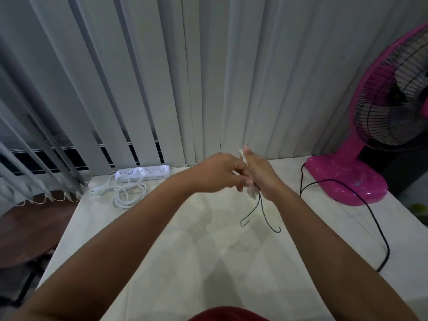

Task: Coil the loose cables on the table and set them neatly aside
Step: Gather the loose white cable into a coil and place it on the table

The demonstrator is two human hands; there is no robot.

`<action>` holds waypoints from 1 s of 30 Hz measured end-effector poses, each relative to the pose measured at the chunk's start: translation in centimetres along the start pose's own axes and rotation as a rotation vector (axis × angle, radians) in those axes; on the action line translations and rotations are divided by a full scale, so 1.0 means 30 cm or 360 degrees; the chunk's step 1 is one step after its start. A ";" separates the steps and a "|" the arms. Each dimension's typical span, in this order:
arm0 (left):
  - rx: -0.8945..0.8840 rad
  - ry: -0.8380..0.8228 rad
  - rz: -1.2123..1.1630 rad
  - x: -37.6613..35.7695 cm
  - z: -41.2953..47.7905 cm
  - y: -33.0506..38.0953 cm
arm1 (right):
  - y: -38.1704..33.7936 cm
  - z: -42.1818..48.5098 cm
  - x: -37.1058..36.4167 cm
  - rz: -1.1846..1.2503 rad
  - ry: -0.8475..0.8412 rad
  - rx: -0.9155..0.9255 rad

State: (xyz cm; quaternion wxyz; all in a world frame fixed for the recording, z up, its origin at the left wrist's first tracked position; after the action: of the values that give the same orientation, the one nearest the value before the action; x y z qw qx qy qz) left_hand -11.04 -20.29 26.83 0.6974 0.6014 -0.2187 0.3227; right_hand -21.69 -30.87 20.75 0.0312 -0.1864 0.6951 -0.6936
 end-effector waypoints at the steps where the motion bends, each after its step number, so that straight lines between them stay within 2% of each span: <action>1: 0.0030 0.0008 -0.0079 0.019 0.011 -0.005 | 0.005 -0.012 -0.007 0.0000 -0.0109 0.0019; 3: 0.0059 0.0036 -0.0187 0.050 0.030 -0.022 | 0.012 -0.038 -0.017 0.0114 -0.0313 -0.0101; 7: 0.0117 0.0167 -0.0200 0.093 0.051 -0.087 | 0.014 -0.072 -0.032 0.0304 -0.0658 -0.0572; 12: 0.0205 0.0409 -0.0212 0.074 0.024 -0.187 | 0.017 -0.074 -0.030 0.0311 -0.0975 -0.0811; 20: 0.0032 0.0684 -0.0113 -0.015 -0.020 -0.215 | 0.015 -0.043 0.000 0.0273 -0.1015 -0.0906; 23: -0.0142 0.0716 0.0088 -0.012 -0.024 -0.203 | 0.010 -0.031 0.011 0.0291 -0.1034 -0.0937; 27: -0.0217 0.0621 0.0096 -0.003 -0.029 -0.202 | -0.002 -0.008 0.041 0.0237 -0.1030 -0.0884; 30: -0.0348 0.0525 0.0242 -0.019 -0.029 -0.193 | -0.002 0.005 0.060 0.0076 -0.0986 -0.0820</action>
State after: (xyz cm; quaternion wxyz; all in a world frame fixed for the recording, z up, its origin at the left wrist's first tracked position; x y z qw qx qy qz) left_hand -7.38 -19.94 22.23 0.7586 0.4429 -0.1799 0.4427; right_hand -23.29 -31.57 21.20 0.2078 -0.3722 0.8080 -0.4068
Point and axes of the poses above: each hand's wrist, its own z-axis towards the middle knuckle, its own x-axis out of the back of the hand, y = z × x, the point moved 1 cm from there along z, towards the middle knuckle, and after that the axes turned 15 degrees about y, right-handed, at the moved point
